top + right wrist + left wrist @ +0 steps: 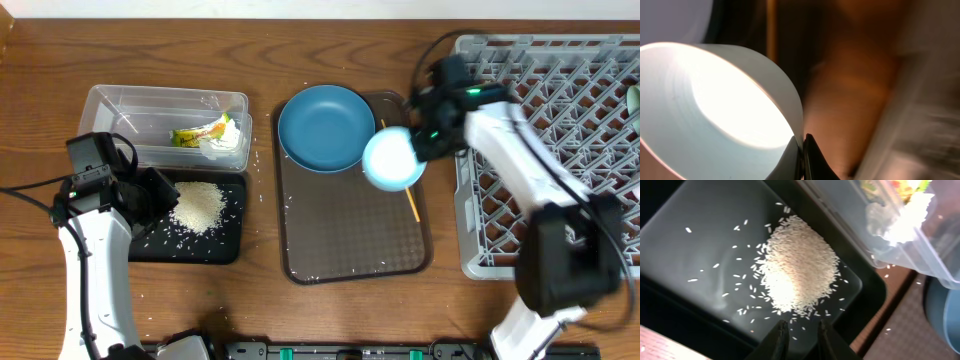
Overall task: Sort waste into correct bins and load items into the dishwasher rack
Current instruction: 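Lift the white bowl and place it upright in the dish rack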
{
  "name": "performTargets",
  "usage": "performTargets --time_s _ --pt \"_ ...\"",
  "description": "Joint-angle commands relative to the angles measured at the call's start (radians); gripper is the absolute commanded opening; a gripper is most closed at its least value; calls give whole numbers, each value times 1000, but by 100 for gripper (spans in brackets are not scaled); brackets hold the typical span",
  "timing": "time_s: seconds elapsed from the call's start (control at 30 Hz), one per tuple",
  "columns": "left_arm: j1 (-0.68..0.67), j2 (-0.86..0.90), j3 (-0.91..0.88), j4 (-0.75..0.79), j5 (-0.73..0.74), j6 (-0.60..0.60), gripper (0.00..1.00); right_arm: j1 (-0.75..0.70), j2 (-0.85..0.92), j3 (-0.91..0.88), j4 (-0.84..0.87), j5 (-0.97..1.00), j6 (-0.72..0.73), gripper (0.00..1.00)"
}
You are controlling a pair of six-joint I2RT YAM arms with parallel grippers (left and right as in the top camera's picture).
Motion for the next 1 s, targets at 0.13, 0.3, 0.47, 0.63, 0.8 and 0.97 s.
performTargets --time_s 0.13,0.3,0.47,0.63,0.8,0.97 --pt "-18 -12 -6 -2 74 39 23 -134 -193 8 143 306 11 1" --pt "-42 -12 -6 11 74 56 23 -218 -218 8 327 534 -80 1" --pt "-45 -12 -6 13 74 56 23 -270 -176 8 579 795 -391 1" --pt "-45 -12 -6 15 74 56 23 -308 -94 8 851 942 -702 1" --pt "-45 -12 -6 17 74 56 23 -352 1 8 956 961 -756 1" --pt "-45 -12 -6 18 74 56 23 -406 116 8 1070 1082 -756 1"
